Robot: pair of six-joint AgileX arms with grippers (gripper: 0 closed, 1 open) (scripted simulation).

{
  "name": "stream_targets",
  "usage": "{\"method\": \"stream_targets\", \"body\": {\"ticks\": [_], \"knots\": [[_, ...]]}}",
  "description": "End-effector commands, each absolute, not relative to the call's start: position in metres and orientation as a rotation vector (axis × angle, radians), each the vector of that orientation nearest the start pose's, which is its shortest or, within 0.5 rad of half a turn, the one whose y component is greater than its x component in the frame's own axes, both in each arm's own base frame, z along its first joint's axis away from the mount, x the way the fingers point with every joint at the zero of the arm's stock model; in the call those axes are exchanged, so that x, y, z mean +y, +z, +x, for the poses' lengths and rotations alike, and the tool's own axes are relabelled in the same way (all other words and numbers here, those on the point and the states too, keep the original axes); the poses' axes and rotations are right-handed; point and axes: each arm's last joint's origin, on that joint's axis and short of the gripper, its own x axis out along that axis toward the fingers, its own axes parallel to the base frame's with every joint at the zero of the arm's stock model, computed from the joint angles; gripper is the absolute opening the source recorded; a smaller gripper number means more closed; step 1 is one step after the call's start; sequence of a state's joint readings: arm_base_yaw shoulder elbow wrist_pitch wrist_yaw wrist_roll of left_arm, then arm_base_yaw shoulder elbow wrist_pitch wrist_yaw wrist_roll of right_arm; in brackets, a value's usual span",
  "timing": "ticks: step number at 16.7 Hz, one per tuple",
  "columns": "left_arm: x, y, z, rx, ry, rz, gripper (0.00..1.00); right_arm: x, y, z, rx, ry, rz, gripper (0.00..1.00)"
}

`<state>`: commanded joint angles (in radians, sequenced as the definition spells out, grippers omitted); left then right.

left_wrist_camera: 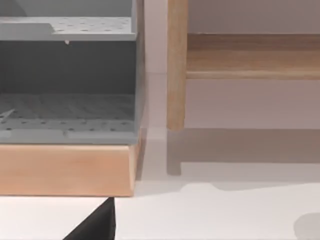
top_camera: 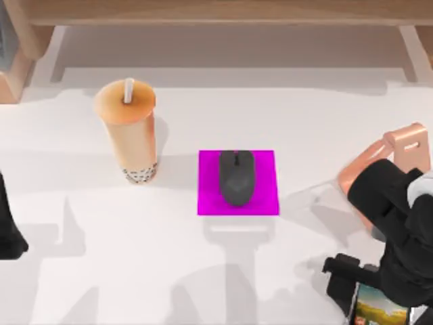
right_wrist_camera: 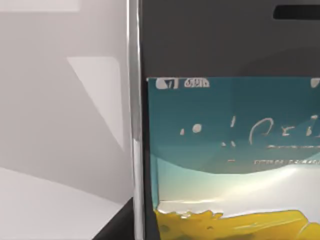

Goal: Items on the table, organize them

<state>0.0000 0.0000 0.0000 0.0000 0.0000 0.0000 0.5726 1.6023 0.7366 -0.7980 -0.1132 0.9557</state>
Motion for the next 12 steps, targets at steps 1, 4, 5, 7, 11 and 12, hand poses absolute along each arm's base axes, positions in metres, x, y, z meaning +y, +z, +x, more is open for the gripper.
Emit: {"method": "stream_targets", "body": {"ticks": [1,4,5,7,11,12], "knots": [[-0.001,0.16,0.106,0.0,0.0,0.0,1.0,0.129,0.122,0.192,1.664,-0.299,0.308,0.0],[-0.001,0.16,0.106,0.0,0.0,0.0,1.0,0.133,0.14,0.199,1.55,-0.288,0.275,0.0],[-0.001,0.16,0.106,0.0,0.0,0.0,1.0,0.134,0.144,0.2,1.529,-0.282,0.273,0.0],[-0.001,0.16,0.106,0.0,0.0,0.0,1.0,0.134,0.145,0.2,1.525,-0.281,0.273,0.0],[-0.001,0.16,0.106,0.0,0.0,0.0,1.0,0.136,0.147,0.201,1.521,-0.254,0.28,0.0],[-0.001,0.16,0.106,0.0,0.0,0.0,1.0,0.138,0.151,0.2,1.515,-0.209,0.278,0.0]]}}
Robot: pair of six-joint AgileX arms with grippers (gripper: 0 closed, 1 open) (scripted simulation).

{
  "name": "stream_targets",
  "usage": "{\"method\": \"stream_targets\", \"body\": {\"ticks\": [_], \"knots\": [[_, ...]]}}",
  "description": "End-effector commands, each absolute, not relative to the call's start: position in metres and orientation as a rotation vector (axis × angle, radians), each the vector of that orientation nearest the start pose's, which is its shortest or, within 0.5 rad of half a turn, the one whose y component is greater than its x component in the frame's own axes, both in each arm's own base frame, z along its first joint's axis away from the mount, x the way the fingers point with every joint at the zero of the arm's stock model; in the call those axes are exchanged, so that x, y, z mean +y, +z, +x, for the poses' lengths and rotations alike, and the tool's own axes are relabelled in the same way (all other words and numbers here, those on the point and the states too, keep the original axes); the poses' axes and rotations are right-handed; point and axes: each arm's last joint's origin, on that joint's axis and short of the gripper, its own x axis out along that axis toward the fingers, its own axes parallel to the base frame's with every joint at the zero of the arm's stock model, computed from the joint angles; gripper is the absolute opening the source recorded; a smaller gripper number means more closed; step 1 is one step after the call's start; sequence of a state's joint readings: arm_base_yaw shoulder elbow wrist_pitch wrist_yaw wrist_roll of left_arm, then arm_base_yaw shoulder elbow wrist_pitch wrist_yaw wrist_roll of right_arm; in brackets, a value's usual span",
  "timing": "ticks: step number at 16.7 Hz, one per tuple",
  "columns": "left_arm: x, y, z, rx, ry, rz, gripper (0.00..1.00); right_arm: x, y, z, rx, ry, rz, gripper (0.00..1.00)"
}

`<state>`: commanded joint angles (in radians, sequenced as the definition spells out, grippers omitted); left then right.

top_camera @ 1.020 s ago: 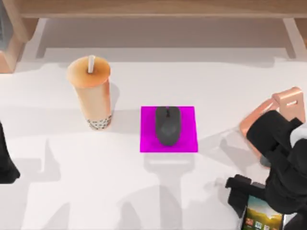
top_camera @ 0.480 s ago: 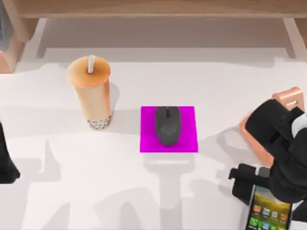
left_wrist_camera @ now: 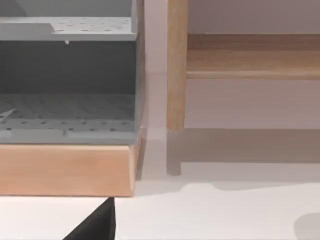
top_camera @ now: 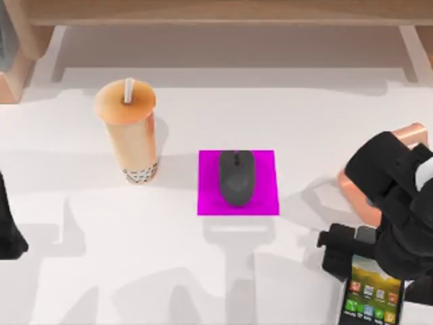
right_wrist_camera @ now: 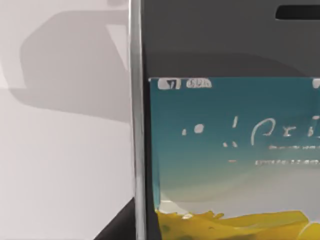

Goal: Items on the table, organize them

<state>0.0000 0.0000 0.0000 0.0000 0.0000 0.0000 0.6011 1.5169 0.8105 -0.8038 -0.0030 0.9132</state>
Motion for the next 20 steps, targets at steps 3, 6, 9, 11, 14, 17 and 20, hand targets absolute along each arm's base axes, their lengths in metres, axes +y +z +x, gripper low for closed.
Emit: {"method": "stream_targets", "body": {"ticks": [3,6,9,11,14,17,20], "knots": [[-0.001,0.16,0.106,0.0,0.0,0.0,1.0,0.143,0.162,0.196,1.476,-0.02,0.24,0.0],[-0.001,0.16,0.106,0.0,0.0,0.0,1.0,0.139,0.178,0.195,1.367,0.198,0.187,0.0],[-0.001,0.16,0.106,0.0,0.0,0.0,1.0,0.126,0.197,0.195,1.189,0.381,0.122,0.0],[-0.001,0.16,0.106,0.0,0.0,0.0,1.0,0.111,0.21,0.196,1.049,0.455,0.071,0.0],[-0.001,0.16,0.106,0.0,0.0,0.0,1.0,0.083,0.225,0.197,0.851,0.476,-0.01,0.0],[-0.001,0.16,0.106,0.0,0.0,0.0,1.0,0.055,0.235,0.194,0.699,0.424,-0.078,0.0],[-0.001,0.16,0.106,0.0,0.0,0.0,1.0,0.036,0.242,0.19,0.61,0.36,-0.113,0.0]]}}
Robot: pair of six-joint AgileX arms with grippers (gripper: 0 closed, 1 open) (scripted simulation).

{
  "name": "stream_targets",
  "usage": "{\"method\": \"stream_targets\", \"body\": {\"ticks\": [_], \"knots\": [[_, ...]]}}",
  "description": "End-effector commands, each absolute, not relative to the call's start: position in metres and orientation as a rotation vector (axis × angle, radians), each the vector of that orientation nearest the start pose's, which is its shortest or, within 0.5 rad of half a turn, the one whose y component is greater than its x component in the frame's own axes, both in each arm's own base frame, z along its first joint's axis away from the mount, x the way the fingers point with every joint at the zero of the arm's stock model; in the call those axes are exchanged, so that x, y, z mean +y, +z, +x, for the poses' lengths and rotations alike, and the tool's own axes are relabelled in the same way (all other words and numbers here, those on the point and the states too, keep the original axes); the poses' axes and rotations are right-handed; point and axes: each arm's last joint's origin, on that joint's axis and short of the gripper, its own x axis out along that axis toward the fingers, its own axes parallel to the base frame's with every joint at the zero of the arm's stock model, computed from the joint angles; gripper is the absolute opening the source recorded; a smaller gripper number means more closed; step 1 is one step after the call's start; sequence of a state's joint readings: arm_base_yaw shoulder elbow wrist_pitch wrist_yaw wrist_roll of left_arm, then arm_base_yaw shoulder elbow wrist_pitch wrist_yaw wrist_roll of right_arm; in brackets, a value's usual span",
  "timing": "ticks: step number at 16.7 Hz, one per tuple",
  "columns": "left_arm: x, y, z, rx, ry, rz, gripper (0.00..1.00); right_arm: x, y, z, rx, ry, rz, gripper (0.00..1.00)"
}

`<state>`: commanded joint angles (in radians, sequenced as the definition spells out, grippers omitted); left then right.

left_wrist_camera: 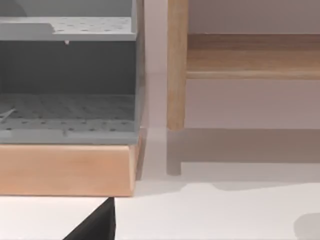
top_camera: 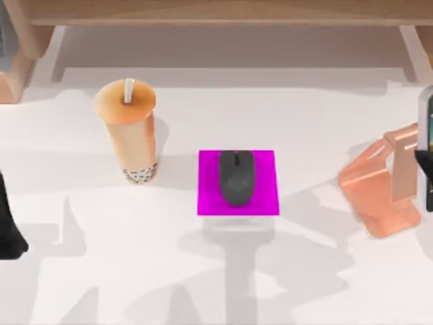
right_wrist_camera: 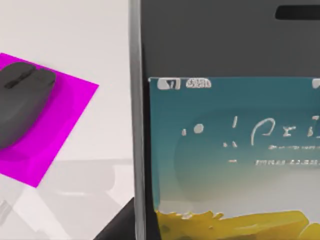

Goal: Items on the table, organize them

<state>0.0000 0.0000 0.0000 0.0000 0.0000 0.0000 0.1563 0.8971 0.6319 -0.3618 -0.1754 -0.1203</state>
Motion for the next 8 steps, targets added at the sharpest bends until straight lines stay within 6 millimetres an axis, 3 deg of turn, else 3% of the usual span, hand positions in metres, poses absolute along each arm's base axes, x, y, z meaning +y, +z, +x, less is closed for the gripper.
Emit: {"method": "stream_targets", "body": {"ticks": [8], "knots": [[-0.0012,0.16,0.1057,0.0,0.0,0.0,1.0,0.0335,0.2458,0.1883,0.592,0.35,-0.122,0.0]]}}
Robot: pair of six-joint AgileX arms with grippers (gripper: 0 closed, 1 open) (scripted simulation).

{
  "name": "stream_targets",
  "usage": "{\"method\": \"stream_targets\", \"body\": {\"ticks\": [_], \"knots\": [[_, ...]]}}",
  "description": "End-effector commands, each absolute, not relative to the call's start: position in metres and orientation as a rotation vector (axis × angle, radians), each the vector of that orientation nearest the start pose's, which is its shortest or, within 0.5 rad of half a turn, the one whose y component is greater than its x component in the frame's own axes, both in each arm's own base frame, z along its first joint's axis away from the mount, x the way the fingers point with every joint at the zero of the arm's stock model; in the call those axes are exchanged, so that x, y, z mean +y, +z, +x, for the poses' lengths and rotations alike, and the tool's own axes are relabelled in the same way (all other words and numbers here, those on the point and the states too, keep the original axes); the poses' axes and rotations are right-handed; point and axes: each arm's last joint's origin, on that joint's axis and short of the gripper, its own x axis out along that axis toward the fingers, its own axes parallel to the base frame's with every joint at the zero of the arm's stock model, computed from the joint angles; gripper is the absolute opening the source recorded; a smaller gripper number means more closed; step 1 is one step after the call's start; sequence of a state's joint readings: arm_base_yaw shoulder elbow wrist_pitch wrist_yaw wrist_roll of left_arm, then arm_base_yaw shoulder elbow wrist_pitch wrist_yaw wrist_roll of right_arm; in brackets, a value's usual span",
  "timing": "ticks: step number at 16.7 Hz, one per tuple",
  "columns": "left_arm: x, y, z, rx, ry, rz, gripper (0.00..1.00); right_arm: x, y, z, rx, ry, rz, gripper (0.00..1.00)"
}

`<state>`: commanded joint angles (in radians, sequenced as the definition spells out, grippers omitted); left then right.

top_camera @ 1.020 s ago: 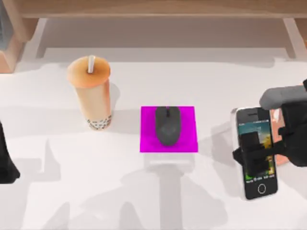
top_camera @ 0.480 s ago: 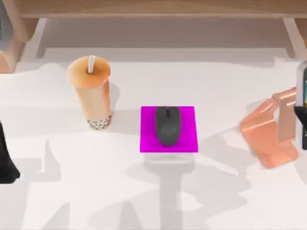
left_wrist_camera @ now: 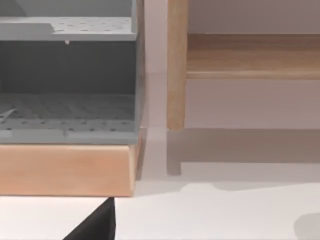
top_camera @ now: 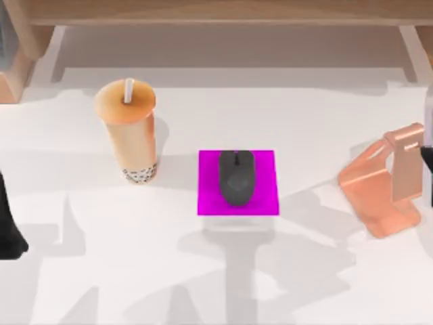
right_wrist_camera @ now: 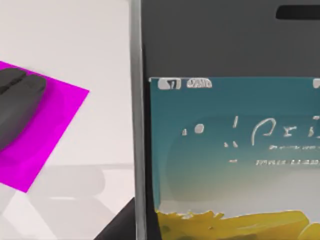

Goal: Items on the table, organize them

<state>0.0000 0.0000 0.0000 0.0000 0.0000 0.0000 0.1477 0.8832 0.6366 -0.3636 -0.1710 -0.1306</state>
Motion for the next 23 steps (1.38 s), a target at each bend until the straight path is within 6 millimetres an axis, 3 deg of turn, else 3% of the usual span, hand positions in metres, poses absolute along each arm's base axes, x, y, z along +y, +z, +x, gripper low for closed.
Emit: {"method": "stream_targets", "body": {"ticks": [4,7,14,20,23], "knots": [[-0.001,0.16,0.106,0.0,0.0,0.0,1.0,0.045,0.262,0.179,0.55,0.395,-0.168,0.0],[-0.001,0.16,0.106,0.0,0.0,0.0,1.0,0.052,0.263,0.182,0.541,0.404,-0.186,0.0],[-0.001,0.16,0.106,0.0,0.0,0.0,1.0,0.048,0.223,0.221,0.583,0.347,-0.137,0.0],[-0.001,0.16,0.106,0.0,0.0,0.0,1.0,0.046,0.215,0.227,0.591,0.344,-0.119,0.0],[-0.001,0.16,0.106,0.0,0.0,0.0,1.0,0.046,0.215,0.227,0.591,0.344,-0.119,0.23]]}}
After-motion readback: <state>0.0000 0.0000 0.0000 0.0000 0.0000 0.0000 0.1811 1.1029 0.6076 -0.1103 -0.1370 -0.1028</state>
